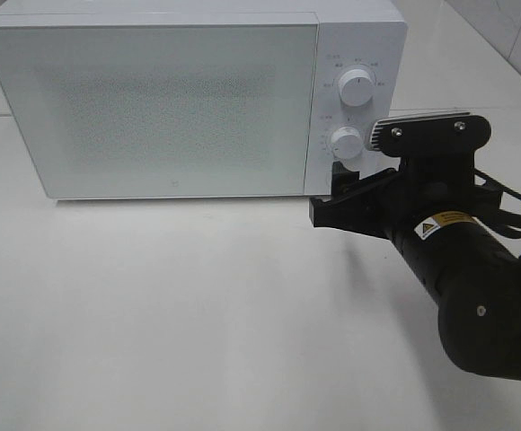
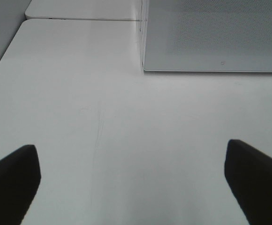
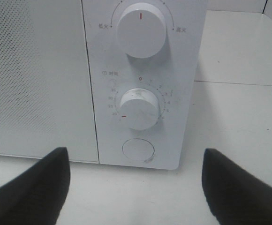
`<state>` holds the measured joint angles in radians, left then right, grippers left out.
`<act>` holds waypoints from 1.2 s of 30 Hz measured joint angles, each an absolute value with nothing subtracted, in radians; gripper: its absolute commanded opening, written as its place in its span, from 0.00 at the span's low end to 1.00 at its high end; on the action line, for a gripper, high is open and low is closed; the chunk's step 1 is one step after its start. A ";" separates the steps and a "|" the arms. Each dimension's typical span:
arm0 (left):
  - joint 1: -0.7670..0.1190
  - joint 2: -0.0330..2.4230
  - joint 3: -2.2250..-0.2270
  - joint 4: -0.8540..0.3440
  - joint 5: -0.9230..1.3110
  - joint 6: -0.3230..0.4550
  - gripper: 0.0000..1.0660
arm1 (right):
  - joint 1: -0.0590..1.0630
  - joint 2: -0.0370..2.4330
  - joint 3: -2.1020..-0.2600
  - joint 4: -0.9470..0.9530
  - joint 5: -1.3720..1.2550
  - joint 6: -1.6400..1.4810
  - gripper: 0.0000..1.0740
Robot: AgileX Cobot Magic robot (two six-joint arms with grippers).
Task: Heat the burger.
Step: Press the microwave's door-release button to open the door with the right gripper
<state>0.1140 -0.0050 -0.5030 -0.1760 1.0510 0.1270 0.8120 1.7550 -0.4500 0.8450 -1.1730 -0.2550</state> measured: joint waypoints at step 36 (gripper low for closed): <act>0.114 -0.005 -0.503 -0.176 1.051 0.127 0.94 | 0.818 1.858 -0.509 0.872 -1.167 0.000 0.70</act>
<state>0.1140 -0.0050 -0.5030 -0.1760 1.0510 0.1270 0.8180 1.8580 -0.5090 0.8720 -1.1670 0.0000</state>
